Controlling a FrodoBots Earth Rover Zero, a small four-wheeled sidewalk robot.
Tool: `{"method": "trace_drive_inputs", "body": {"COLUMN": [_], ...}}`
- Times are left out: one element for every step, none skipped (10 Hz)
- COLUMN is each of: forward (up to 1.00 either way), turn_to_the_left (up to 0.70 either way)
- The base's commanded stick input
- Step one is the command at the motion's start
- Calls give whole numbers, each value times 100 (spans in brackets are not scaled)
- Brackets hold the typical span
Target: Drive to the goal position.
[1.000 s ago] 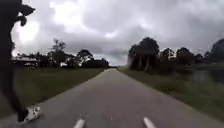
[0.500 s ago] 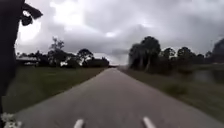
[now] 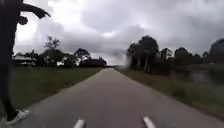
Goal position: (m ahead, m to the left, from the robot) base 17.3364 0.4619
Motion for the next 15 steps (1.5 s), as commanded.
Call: {"method": "trace_drive_inputs", "body": {"forward": [70,70,70,70,70,70,70,70,70,70,70,70,70,70,70], "turn_to_the_left": [0,0,0,0,0,0,0,0,0,0,0,0,0,0,0]}}
